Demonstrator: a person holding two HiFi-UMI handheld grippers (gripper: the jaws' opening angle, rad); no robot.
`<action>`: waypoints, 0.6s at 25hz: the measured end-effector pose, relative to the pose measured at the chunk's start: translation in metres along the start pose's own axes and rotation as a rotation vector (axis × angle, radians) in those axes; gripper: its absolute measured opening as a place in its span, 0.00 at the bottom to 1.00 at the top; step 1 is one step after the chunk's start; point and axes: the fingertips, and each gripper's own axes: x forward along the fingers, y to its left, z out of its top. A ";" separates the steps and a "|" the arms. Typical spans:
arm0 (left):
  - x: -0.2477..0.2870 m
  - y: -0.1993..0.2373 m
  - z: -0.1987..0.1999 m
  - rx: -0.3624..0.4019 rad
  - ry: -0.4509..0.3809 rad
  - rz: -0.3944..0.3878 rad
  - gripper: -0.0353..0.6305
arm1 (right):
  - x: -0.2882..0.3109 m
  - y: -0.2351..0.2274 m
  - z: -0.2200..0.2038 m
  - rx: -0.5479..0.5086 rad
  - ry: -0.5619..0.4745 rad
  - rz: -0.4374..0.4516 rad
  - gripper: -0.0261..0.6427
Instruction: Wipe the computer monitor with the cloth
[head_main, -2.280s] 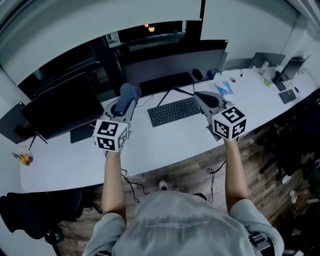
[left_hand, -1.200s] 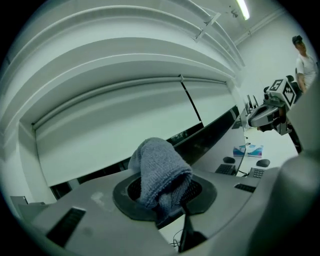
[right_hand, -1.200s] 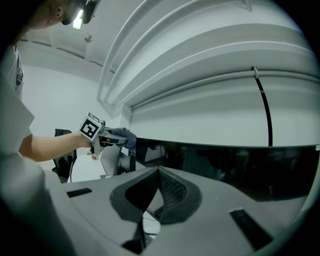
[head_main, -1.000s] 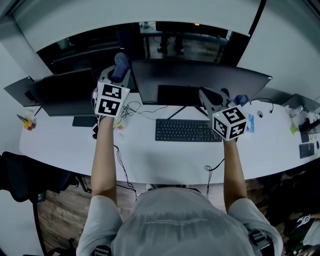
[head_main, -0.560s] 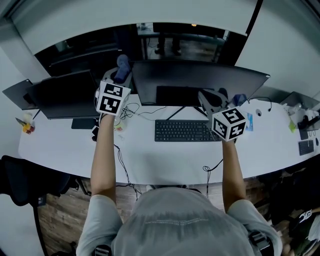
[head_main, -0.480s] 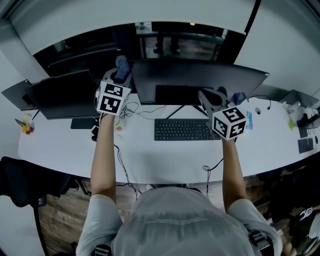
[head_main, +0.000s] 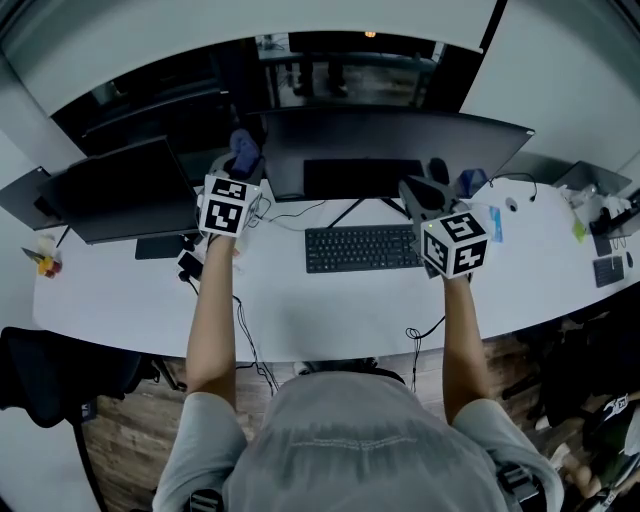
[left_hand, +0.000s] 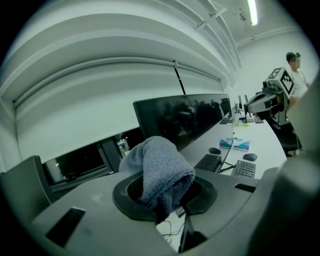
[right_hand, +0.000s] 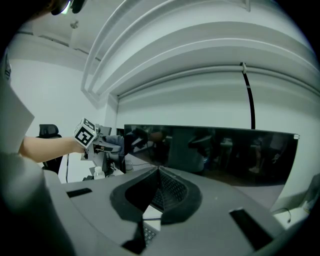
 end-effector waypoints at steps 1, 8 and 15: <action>0.003 -0.003 -0.005 -0.017 0.004 -0.007 0.18 | -0.001 -0.001 -0.003 0.002 0.005 -0.005 0.04; 0.020 -0.016 -0.042 -0.107 0.031 -0.024 0.18 | -0.005 -0.004 -0.024 0.007 0.048 -0.020 0.04; 0.034 -0.024 -0.073 -0.175 0.071 -0.038 0.18 | 0.002 -0.004 -0.040 0.020 0.089 -0.010 0.04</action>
